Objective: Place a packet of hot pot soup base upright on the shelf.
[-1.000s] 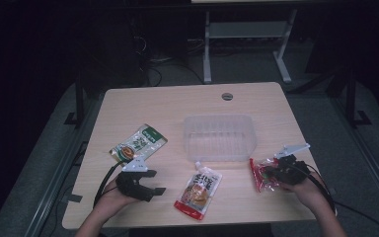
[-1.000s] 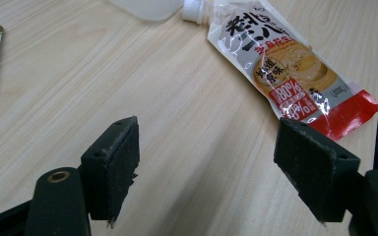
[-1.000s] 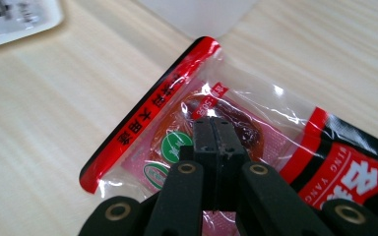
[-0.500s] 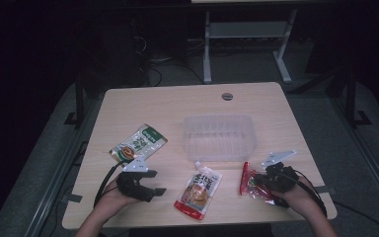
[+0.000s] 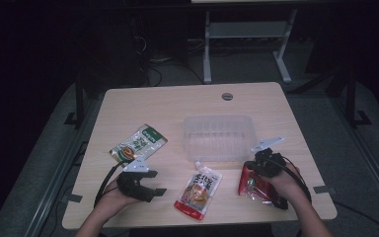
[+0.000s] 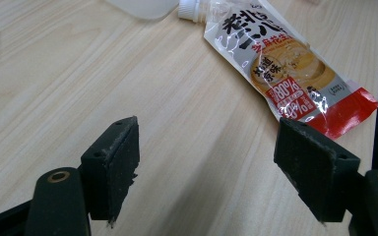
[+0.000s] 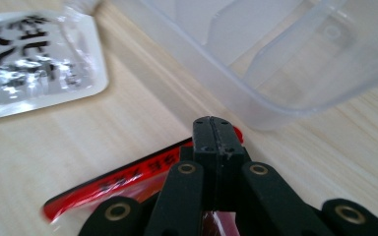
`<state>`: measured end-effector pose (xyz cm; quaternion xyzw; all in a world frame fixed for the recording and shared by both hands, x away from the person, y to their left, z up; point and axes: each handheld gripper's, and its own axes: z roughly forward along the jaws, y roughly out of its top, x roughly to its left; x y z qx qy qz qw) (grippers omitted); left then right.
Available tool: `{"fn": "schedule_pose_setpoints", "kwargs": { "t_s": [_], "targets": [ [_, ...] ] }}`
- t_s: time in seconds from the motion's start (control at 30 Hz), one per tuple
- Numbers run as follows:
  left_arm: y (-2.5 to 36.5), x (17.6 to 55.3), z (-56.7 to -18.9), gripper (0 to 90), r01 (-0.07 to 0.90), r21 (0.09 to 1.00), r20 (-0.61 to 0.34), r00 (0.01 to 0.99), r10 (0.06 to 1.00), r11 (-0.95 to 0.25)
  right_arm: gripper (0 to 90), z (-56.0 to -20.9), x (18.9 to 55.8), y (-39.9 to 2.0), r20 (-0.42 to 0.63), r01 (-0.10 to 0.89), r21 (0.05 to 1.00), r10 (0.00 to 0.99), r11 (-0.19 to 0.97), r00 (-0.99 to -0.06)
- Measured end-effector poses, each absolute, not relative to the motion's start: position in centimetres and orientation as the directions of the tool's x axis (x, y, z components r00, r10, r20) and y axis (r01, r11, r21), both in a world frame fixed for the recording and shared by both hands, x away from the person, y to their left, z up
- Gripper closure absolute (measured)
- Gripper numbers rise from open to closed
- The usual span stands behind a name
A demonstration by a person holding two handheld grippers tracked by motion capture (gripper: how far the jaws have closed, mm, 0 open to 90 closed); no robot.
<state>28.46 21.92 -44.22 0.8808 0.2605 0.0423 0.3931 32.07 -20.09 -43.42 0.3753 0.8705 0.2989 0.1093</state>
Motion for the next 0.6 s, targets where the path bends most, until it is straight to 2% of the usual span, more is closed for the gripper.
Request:
{"fn": "schedule_pose_setpoints", "kwargs": {
  "t_s": [0.17,0.6],
  "targets": [
    [22.1,28.5,-44.2,24.9,0.429,0.715,-0.136,0.860,0.492,-0.552,89.8,-44.6,32.8,-19.4,0.042,0.606,0.560,0.711,0.565,-0.702],
    [21.7,28.4,-44.2,24.9,0.427,0.718,-0.138,0.861,0.489,-0.550,89.8,-44.6,31.5,-17.3,0.092,0.551,0.582,0.625,0.598,-0.775]
  ]
}}
